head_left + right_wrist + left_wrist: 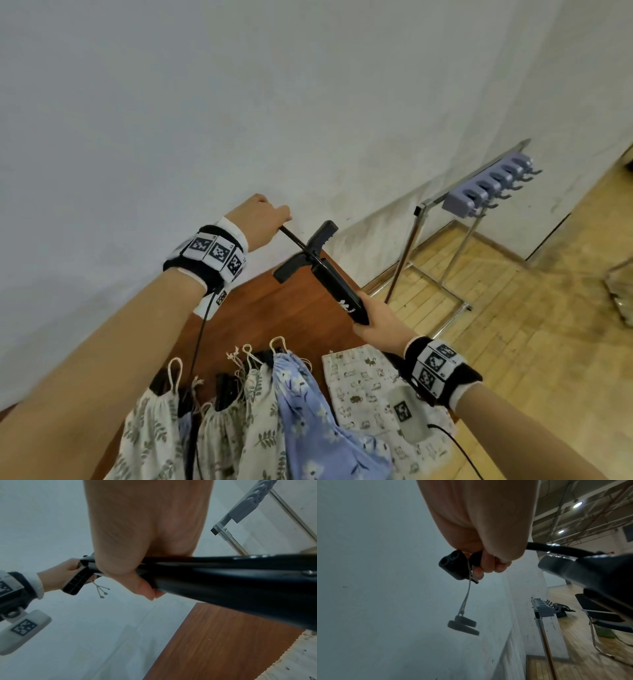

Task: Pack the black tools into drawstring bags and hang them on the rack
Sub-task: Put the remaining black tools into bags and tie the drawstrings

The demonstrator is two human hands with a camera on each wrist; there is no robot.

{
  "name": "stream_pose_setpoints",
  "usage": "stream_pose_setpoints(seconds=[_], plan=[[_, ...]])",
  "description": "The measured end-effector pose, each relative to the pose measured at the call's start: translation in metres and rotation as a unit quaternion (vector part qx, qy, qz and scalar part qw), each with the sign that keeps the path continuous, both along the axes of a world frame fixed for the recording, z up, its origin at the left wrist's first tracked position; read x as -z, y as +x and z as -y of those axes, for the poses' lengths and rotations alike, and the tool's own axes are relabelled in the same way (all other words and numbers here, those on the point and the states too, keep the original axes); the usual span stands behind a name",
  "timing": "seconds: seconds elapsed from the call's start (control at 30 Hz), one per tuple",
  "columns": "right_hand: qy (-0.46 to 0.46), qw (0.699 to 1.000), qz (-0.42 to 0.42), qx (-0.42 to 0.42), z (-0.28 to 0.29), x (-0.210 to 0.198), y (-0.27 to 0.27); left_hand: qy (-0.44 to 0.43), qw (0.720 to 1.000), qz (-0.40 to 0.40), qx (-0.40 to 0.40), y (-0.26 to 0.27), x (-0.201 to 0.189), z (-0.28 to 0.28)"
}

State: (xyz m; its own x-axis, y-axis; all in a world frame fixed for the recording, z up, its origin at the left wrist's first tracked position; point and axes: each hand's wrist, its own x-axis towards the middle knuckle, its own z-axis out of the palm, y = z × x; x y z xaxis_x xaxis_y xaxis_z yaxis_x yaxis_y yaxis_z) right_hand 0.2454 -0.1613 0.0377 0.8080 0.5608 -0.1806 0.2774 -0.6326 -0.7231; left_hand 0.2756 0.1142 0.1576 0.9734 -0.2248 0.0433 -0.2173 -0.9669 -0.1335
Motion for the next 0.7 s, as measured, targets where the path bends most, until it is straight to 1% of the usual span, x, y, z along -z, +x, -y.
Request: stream_pose_setpoints(seconds=[0.03,0.07,0.1,0.17,0.23,0.3,0.37,0.43,0.47,0.5,0.53,0.57,0.63,0.67,0.7], plan=[[0.008,1.0,-0.001,0.006,0.001,-0.001,-0.003,-0.042,0.999,-0.011,-0.014,-0.001,0.0,0.002],[0.018,1.0,-0.003,0.013,0.002,-0.004,-0.006,-0.103,0.993,-0.03,-0.039,-0.004,0.002,0.005],[0.028,0.999,-0.007,0.021,0.002,-0.006,-0.008,-0.18,0.98,-0.05,-0.065,-0.005,0.007,0.008],[0.056,0.998,-0.026,0.026,0.001,-0.011,-0.013,-0.326,0.939,-0.064,-0.091,-0.013,0.021,0.02],[0.085,0.995,-0.042,0.032,-0.002,-0.015,-0.014,-0.426,0.899,-0.056,-0.086,-0.024,0.039,0.044],[0.108,0.991,-0.063,0.05,-0.003,-0.018,-0.013,-0.516,0.844,-0.103,-0.103,-0.033,0.05,0.074],[0.132,0.985,-0.084,0.07,-0.002,-0.019,-0.013,-0.581,0.787,-0.157,-0.136,-0.034,0.051,0.101],[0.139,0.983,-0.075,0.088,0.001,-0.021,-0.014,-0.657,0.72,-0.171,-0.144,-0.033,0.044,0.123],[0.136,0.985,-0.057,0.094,0.003,-0.022,-0.014,-0.689,0.694,-0.164,-0.128,-0.032,0.041,0.13],[0.13,0.986,-0.042,0.093,0.004,-0.024,-0.013,-0.703,0.683,-0.16,-0.121,-0.033,0.038,0.136],[0.121,0.988,-0.031,0.086,0.005,-0.028,-0.012,-0.705,0.679,-0.16,-0.126,-0.031,0.037,0.14],[0.111,0.991,-0.026,0.075,0.004,-0.032,-0.011,-0.699,0.683,-0.161,-0.139,-0.03,0.038,0.143],[0.13,0.987,-0.069,0.061,0.001,-0.045,-0.01,-0.691,0.694,-0.145,-0.141,-0.026,0.044,0.15],[0.155,0.981,-0.098,0.059,0.002,-0.05,-0.008,-0.683,0.708,-0.128,-0.129,-0.024,0.048,0.154],[0.183,0.974,-0.125,0.056,0.004,-0.056,-0.007,-0.663,0.73,-0.122,-0.116,-0.023,0.05,0.159]])
